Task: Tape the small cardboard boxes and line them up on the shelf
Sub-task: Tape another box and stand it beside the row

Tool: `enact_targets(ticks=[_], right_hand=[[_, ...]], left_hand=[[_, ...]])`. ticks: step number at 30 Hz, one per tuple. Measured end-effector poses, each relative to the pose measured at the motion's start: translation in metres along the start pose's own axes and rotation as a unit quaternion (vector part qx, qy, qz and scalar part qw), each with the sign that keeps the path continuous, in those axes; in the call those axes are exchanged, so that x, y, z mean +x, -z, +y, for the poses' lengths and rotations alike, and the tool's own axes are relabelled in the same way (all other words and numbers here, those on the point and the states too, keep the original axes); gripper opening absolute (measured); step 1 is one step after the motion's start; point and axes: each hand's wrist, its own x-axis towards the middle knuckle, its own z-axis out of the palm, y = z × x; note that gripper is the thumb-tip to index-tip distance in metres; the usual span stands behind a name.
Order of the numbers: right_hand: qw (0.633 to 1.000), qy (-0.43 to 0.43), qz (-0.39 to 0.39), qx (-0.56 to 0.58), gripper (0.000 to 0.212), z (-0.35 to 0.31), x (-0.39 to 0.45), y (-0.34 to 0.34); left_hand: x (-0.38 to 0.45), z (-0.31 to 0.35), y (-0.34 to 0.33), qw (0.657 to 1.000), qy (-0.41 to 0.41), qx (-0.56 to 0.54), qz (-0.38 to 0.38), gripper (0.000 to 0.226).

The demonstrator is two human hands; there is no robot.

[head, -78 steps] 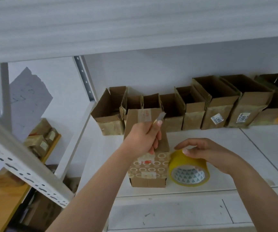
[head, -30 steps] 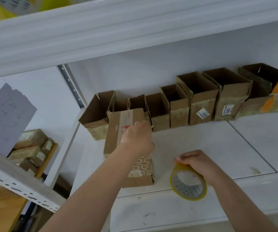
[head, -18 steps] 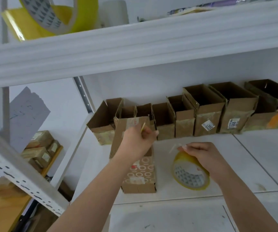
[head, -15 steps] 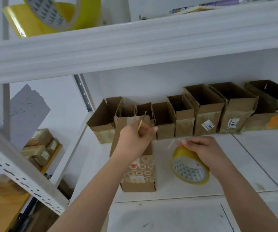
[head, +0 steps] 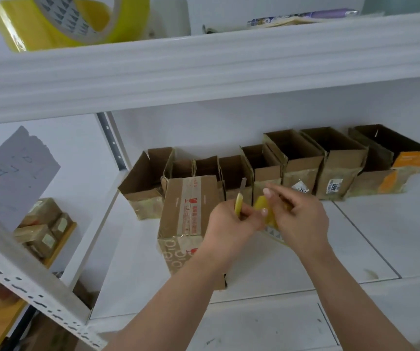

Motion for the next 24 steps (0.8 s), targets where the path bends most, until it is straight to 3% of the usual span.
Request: enact_targets(ticks=[2, 8, 13, 15, 17, 20, 23, 24], right_hand=[[1.000, 0.018, 0.013, -0.022, 0.027, 0.001, -0.001, -0.002], [0.990, -0.014, 0.044, -0.132, 0.026, 0.023, -0.004, -0.012], [0.983, -0.051, 0.014, -0.177, 0.022, 0.057, -0.014, -0.023], [0.985, -0.038, -0.019, -0.168, 0.017, 0.066, -0.022, -0.031], [0.984, 0.006, -0.031, -0.177, 0.013, 0.079, -0.032, -0.039], [0.979, 0.033, -0.055, -0.192, 0.018, 0.104, -0.049, -0.049], [0.972, 0.022, -0.087, -0.216, 0.028, 0.129, -0.069, -0.057], [0.969, 0.006, -0.106, -0.223, 0.032, 0.134, -0.074, -0.060]], left_hand=[[-0.003, 0.000, -0.001, 1.000, 0.002, -0.012, 0.007, 0.036], [-0.008, -0.004, 0.034, 0.998, 0.012, 0.043, 0.038, 0.017], [-0.007, -0.031, 0.105, 0.967, 0.061, 0.019, 0.245, 0.023], [-0.007, -0.062, 0.128, 0.951, 0.100, 0.068, 0.285, 0.018], [-0.011, -0.104, 0.141, 0.933, 0.184, 0.163, 0.262, 0.014], [-0.026, -0.165, 0.142, 0.908, 0.292, 0.260, 0.153, 0.012], [-0.040, -0.200, 0.133, 0.892, 0.324, 0.300, 0.099, 0.004], [-0.043, -0.208, 0.131, 0.891, 0.317, 0.313, 0.091, 0.011]])
